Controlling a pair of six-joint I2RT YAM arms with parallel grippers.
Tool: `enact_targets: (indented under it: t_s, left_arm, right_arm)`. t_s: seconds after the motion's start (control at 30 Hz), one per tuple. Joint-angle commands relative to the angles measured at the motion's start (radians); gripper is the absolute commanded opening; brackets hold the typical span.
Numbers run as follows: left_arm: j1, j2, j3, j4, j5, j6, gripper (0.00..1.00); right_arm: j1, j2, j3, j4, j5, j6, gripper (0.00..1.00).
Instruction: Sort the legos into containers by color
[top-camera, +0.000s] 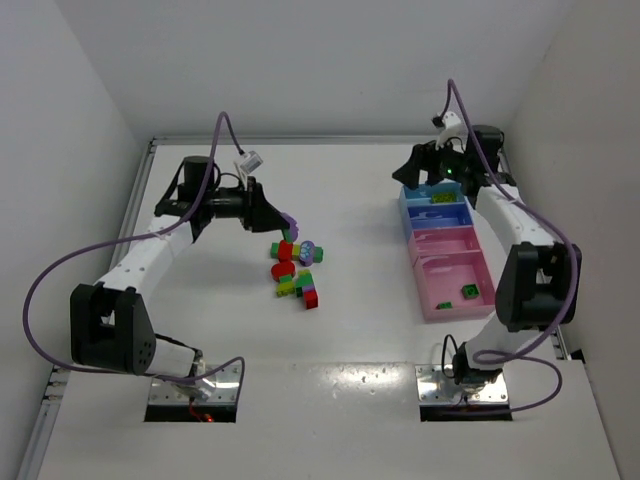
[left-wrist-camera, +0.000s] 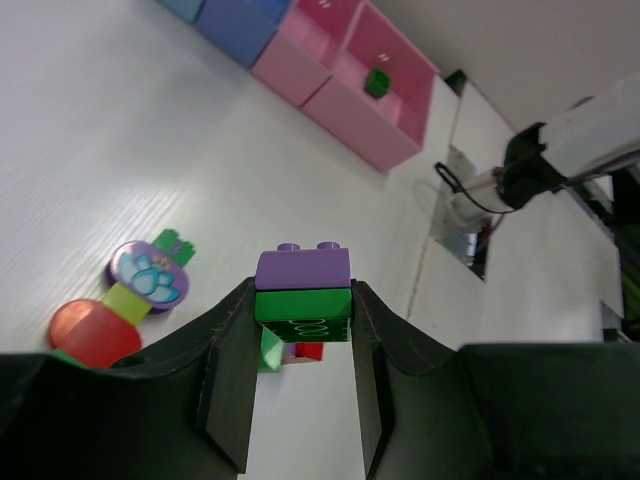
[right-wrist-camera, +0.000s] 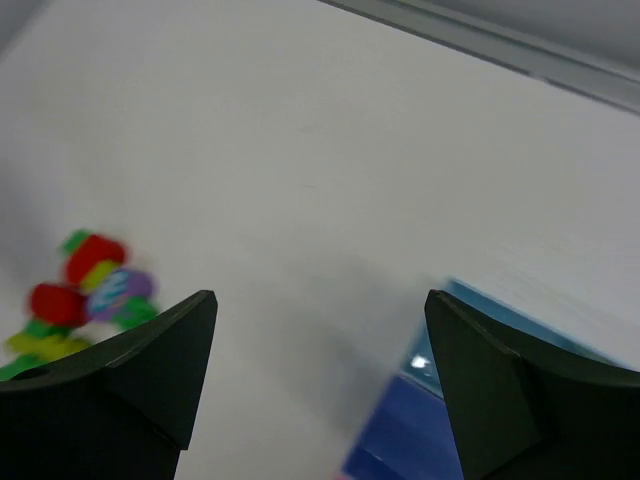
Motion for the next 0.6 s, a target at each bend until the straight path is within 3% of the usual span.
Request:
enact_targets:
  t_s: [0.0, 0.13, 0.4, 0.57]
  left_arm:
    - [0.011, 0.010, -0.005, 0.072, 0.193, -0.046, 0.00]
    - [0.011, 0.047, 0.027, 0.072, 0.268, -0.065, 0.00]
    - [0.011, 0.077, 0.067, 0.072, 0.339, -0.094, 0.00]
    - [0.011, 0.077, 0.076, 0.072, 0.348, -0.103, 0.00]
  right_arm:
    - [0.056, -0.055, 0.051, -0.061, -0.498, 0.002, 0.85]
    - [0.157, -0.021, 0.082, -0.167, -0.678, 0.025, 0.85]
    - [0.372, -0.012, 0.073, -0.149, -0.698, 0.045, 0.85]
    - [0.418, 0.009, 0.064, -0.140, -0.698, 0.055, 0.85]
